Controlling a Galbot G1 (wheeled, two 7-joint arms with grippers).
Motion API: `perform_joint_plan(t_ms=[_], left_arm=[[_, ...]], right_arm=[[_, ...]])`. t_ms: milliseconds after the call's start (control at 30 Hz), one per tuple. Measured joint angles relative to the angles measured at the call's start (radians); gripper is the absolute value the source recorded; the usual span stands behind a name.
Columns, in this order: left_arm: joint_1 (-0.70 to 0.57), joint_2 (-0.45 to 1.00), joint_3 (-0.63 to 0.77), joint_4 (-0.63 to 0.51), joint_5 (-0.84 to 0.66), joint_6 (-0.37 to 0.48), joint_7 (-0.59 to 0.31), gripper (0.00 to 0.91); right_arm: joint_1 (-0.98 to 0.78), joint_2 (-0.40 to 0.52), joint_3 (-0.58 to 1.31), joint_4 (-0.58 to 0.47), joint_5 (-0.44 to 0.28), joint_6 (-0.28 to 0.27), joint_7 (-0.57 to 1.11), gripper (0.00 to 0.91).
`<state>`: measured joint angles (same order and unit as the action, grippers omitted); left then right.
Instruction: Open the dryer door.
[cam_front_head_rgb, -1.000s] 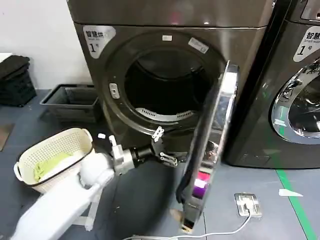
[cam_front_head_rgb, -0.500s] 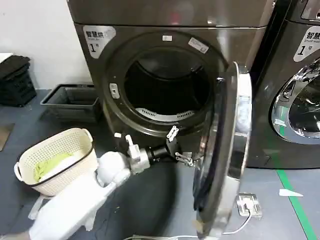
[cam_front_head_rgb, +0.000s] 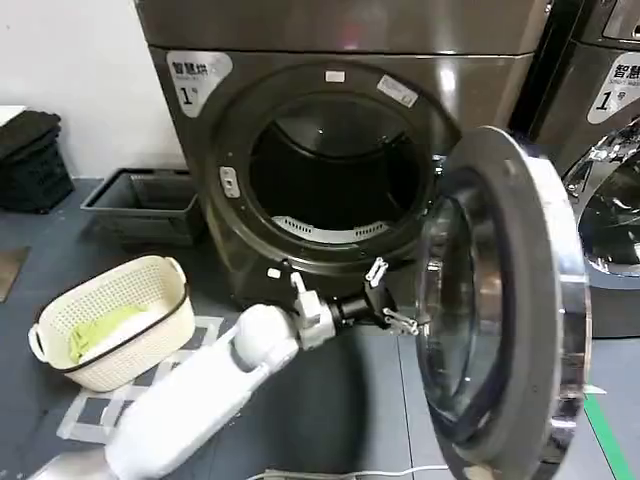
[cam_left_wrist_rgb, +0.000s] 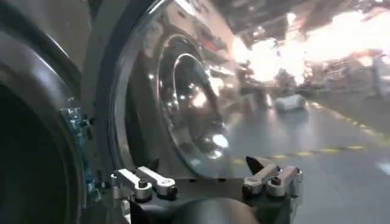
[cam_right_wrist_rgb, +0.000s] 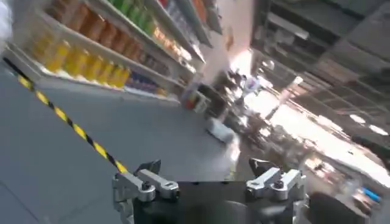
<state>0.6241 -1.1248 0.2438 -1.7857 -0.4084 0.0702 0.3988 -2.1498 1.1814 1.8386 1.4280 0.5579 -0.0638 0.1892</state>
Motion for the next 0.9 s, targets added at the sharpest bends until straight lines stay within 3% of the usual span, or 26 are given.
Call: perform_joint_plan(t_ms=[467, 900], left_arm=[[-0.048, -0.142, 0.027, 0.101, 0.076, 0.011, -0.026, 0.907], [-0.06, -0.279, 0.022, 0.197, 0.138, 0.016, -0.032, 0.907]], right_arm=[[0.006, 0.004, 0.046, -0.081, -0.012, -0.115, 0.086, 0.907], [0.008, 0.008, 0.062, -0.135, -0.014, -0.114, 0.074, 0.907]])
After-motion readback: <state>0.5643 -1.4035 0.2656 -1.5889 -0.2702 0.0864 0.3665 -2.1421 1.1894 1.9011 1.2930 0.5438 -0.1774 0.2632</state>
